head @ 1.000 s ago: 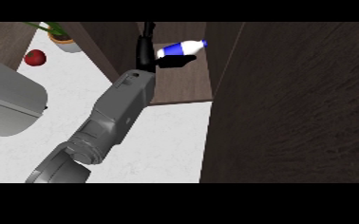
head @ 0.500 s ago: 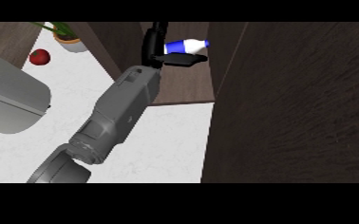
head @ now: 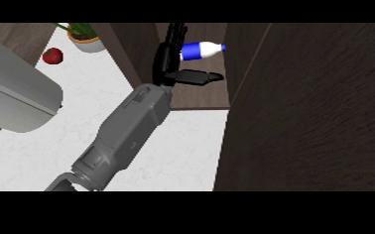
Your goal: Pick up the bottled water, place it into the cabinet and close the cabinet
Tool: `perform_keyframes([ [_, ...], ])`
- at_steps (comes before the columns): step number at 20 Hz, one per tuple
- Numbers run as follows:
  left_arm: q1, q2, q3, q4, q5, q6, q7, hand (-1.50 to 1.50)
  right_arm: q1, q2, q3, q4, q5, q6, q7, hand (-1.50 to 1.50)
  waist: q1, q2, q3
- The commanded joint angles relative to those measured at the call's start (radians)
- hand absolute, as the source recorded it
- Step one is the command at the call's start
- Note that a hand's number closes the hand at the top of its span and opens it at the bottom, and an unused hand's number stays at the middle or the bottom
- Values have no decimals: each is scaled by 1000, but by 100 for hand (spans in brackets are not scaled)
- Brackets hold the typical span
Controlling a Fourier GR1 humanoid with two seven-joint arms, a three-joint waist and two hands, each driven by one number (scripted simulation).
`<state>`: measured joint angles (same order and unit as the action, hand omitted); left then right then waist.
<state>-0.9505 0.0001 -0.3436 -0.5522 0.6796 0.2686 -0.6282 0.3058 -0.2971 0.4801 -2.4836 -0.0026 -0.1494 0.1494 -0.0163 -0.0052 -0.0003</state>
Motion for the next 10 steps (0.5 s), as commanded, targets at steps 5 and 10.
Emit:
perform_keyframes([
  [5, 263, 39, -84, -365, -44, 48, 113, 150, -2, -34, 3, -109, 67, 0, 73, -150, 29, -4, 0],
  [10, 458, 132, -143, -558, -59, 34, 137, 150, -60, -125, 17, -58, 72, 83, 86, 150, 43, -5, -1],
])
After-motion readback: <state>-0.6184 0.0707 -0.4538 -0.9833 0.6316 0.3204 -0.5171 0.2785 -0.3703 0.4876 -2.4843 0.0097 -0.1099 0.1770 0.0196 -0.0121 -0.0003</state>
